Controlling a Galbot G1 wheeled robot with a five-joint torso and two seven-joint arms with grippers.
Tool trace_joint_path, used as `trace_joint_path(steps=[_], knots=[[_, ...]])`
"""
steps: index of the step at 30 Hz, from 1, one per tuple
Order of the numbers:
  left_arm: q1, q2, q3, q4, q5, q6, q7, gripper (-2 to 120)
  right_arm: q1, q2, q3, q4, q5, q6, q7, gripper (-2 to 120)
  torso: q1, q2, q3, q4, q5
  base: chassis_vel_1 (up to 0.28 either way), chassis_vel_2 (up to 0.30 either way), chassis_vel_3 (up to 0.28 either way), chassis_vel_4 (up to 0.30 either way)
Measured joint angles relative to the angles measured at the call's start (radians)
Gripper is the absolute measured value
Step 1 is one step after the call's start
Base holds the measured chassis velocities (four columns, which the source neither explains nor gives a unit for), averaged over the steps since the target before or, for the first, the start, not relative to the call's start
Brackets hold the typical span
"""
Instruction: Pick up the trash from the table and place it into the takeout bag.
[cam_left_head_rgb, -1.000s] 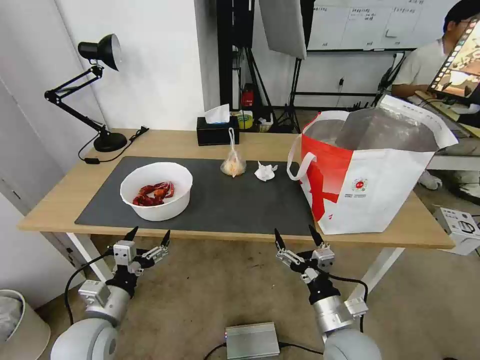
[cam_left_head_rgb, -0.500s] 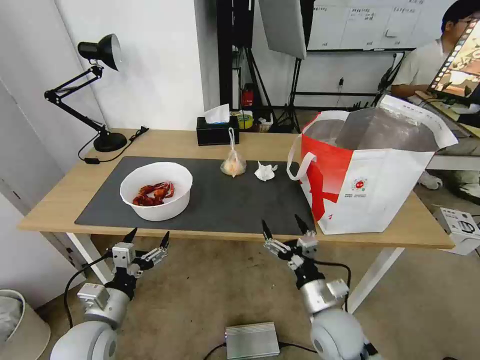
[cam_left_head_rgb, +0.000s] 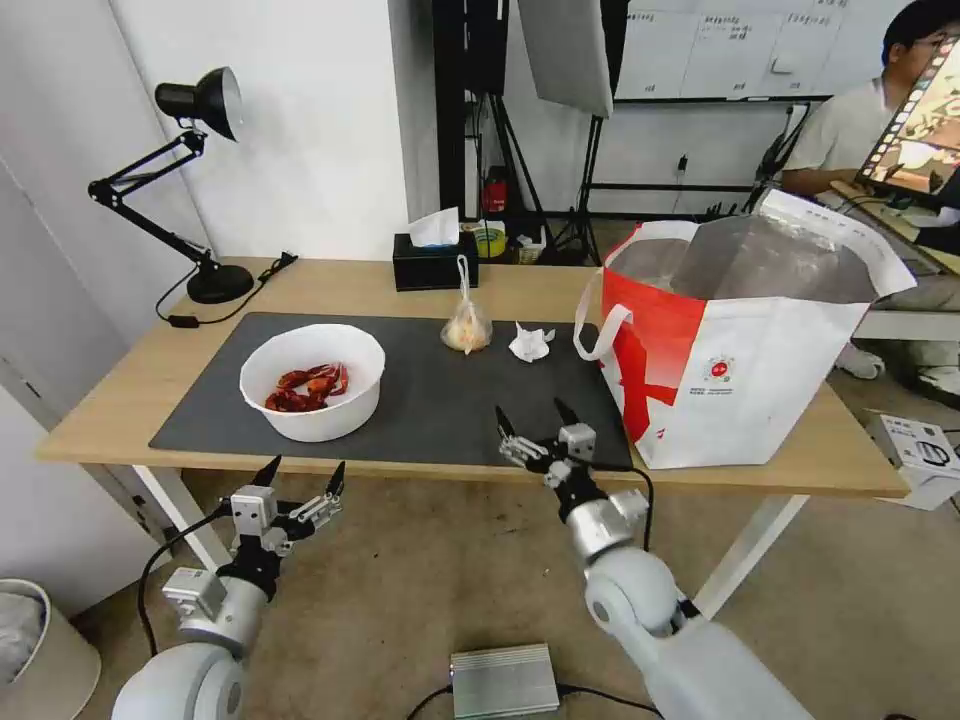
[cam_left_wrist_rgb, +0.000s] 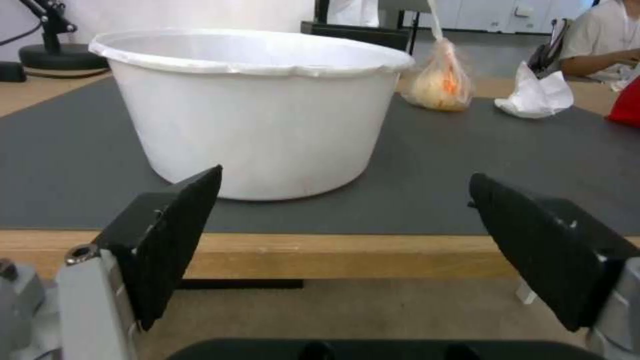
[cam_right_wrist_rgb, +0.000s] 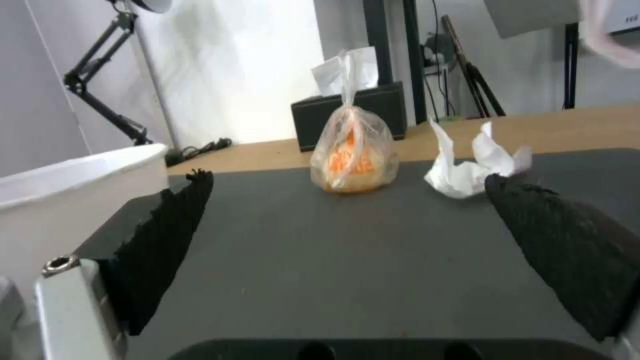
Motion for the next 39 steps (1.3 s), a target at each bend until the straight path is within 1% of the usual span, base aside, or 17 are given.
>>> trace_joint_path(steps=[2,3,5,9,13,14,17,18,21,22,25,30,33,39], knots=[[0.001,-0.001,-0.003,0.001,-0.004,-0.004,0.001,100,0.061,0.01,-0.023,-0.045,0.012,-0.011,0.015,100,0.0,0.0,0.0,0.0,0.0,0.0,0.0,0.0,0.0],[0.001,-0.001,-0.003,0.001,-0.004,-0.004,0.001,100,0.061,0.01,-0.023,-0.045,0.012,-0.011,0.015,100,0.0,0.0,0.0,0.0,0.0,0.0,0.0,0.0,0.0],[0.002,-0.001,-0.007,0.007,-0.008,-0.009,0.003,100,0.136,0.014,-0.06,-0.1,0.037,-0.029,0.041,100,0.0,0.0,0.0,0.0001,0.0,0.0,0.0,0.0,0.0],[0.002,-0.002,-0.009,0.016,-0.009,-0.017,0.006,100,0.188,0.014,-0.093,-0.144,0.061,-0.041,0.07,100,0.0,0.0,0.0,0.0,0.0001,0.0,0.0,0.0,0.0],[-0.002,-0.001,-0.012,0.034,-0.009,-0.032,0.012,100,0.288,0.011,-0.158,-0.219,0.107,-0.046,0.108,100,0.0,0.0,0.0,0.0,0.0,0.0,0.0,0.0,0.0],[-0.002,-0.001,-0.012,0.034,-0.009,-0.032,0.012,100,0.288,0.011,-0.158,-0.219,0.107,-0.046,0.108,100,0.0,0.0,0.0,0.0,0.0,0.0,0.0,0.0,0.0],[-0.009,-0.005,-0.023,0.035,-0.022,-0.033,0.013,100,0.365,0.018,-0.203,-0.267,0.13,-0.046,0.136,100,0.0,0.0,0.0,-0.0001,0.0001,0.0,0.0,0.0,0.0],[-0.009,-0.005,-0.023,0.035,-0.022,-0.033,0.013,100,0.365,0.018,-0.203,-0.267,0.13,-0.046,0.136,100,0.0,0.0,0.0,-0.0001,0.0001,0.0,0.0,0.0,0.0],[-0.01,-0.008,-0.03,0.031,-0.037,-0.033,0.012,100,0.453,0.039,-0.239,-0.331,0.15,-0.052,0.163,100,0.0,0.0,0.0,0.0001,0.0002,0.0,0.0,0.0,0.0],[-0.01,-0.008,-0.03,0.031,-0.037,-0.033,0.012,100,0.453,0.039,-0.239,-0.331,0.15,-0.052,0.163,100,0.0,0.0,0.0,0.0001,0.0002,0.0,0.0,0.0,0.0],[-0.006,-0.009,-0.035,0.031,-0.042,-0.033,0.013,100,0.536,0.059,-0.275,-0.398,0.179,-0.073,0.205,100,0.0,0.0,0.0,0.0001,0.0001,0.0,0.0,0.0,0.0],[-0.002,-0.011,-0.044,0.038,-0.049,-0.039,0.015,100,0.593,0.075,-0.297,-0.451,0.204,-0.101,0.247,100,0.0,0.0,0.0,0.0001,-0.0001,0.0,0.0,0.0,0.0],[0.002,-0.012,-0.05,0.043,-0.057,-0.047,0.018,100,0.628,0.099,-0.302,-0.5,0.223,-0.141,0.299,100,0.0,0.0,0.0,0.0001,0.0,0.0,0.0,0.0,0.0],[0.003,-0.012,-0.052,0.047,-0.062,-0.05,0.021,100,0.647,0.122,-0.3,-0.533,0.256,-0.181,0.347,100,0.0,0.0,0.0,0.0,0.0001,0.0,0.0,0.0,0.0]])
